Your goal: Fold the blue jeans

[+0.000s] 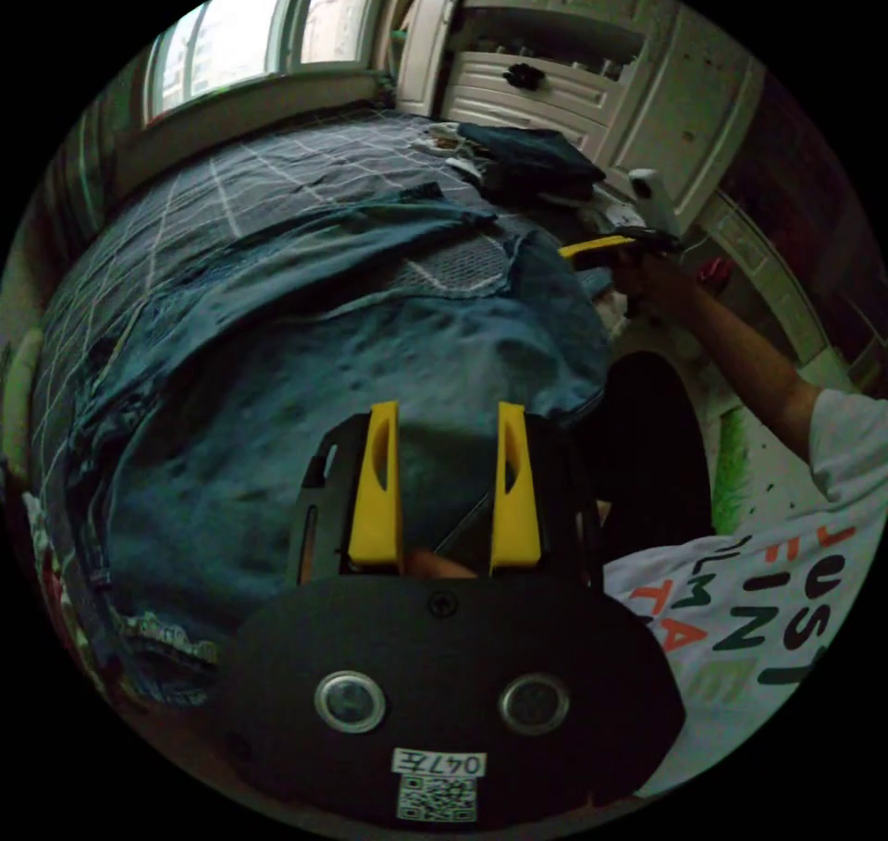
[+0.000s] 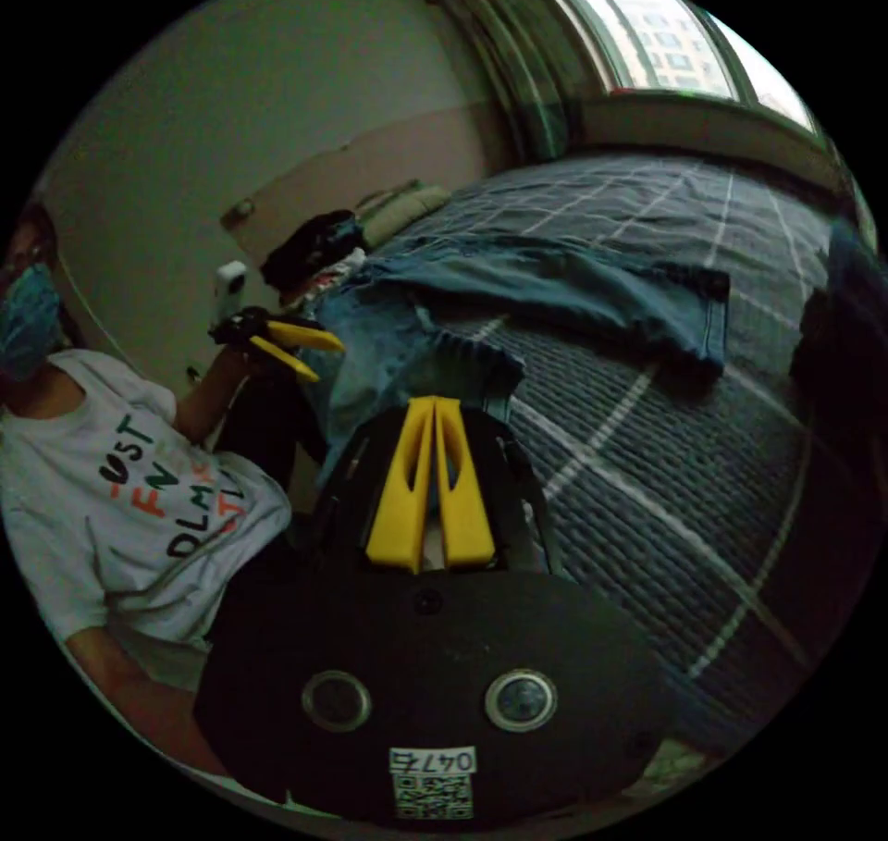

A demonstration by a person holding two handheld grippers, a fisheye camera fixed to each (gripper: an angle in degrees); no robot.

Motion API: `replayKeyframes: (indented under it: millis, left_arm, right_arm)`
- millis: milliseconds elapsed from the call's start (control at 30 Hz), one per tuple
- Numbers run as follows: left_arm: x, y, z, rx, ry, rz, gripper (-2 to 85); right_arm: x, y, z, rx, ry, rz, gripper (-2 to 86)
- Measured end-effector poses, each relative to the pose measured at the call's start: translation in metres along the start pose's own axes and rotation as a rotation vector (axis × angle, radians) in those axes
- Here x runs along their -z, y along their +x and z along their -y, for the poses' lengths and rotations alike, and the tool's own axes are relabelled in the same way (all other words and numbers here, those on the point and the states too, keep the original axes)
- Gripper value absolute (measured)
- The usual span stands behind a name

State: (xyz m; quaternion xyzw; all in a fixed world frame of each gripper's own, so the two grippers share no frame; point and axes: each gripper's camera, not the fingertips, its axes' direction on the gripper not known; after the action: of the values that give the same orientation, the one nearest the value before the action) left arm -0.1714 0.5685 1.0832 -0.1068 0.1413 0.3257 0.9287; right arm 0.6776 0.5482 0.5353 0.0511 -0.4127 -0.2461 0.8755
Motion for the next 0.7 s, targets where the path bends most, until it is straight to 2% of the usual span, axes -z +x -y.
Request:
replayKeyframes:
  millis: [100,167,200,267,333,400,567,700]
  left_arm:
    - [0.01,0.002,-0.008,0.072,0.05,0.038,13.9]
    - [0.015,0.007,-0.008,0.093,0.083,0.089,13.8]
    - [0.016,0.012,-0.005,0.093,0.095,0.131,13.8]
    - [0.011,0.021,0.002,0.072,0.087,0.19,13.7]
    - [-0.001,0.028,0.008,0.073,0.065,0.26,13.8]
    - [-0.015,0.034,0.01,0.091,-0.005,0.257,13.8]
    - [-0.008,0.053,-0.005,0.058,0.027,0.125,13.5]
    - [-0.006,0.084,0.009,-0.034,0.072,-0.07,13.7]
  right_arm:
    - [0.023,-0.065,0.015,0.134,-0.032,-0.237,-0.6]
    - [0.052,-0.114,0.026,0.206,-0.06,-0.52,-0.6]
    - [0.059,-0.123,0.028,0.211,-0.068,-0.598,-0.6]
    - [0.07,-0.139,0.028,0.168,-0.135,-0.913,-0.5]
    - [0.065,-0.137,0.02,0.123,-0.185,-1.046,-0.2]
    - [0.052,-0.137,0.005,0.133,-0.229,-0.977,0.6]
    - [0.04,-0.188,-0.049,0.084,-0.16,-0.694,8.6]
    - [0.031,-0.206,-0.085,-0.032,-0.172,-0.583,11.6]
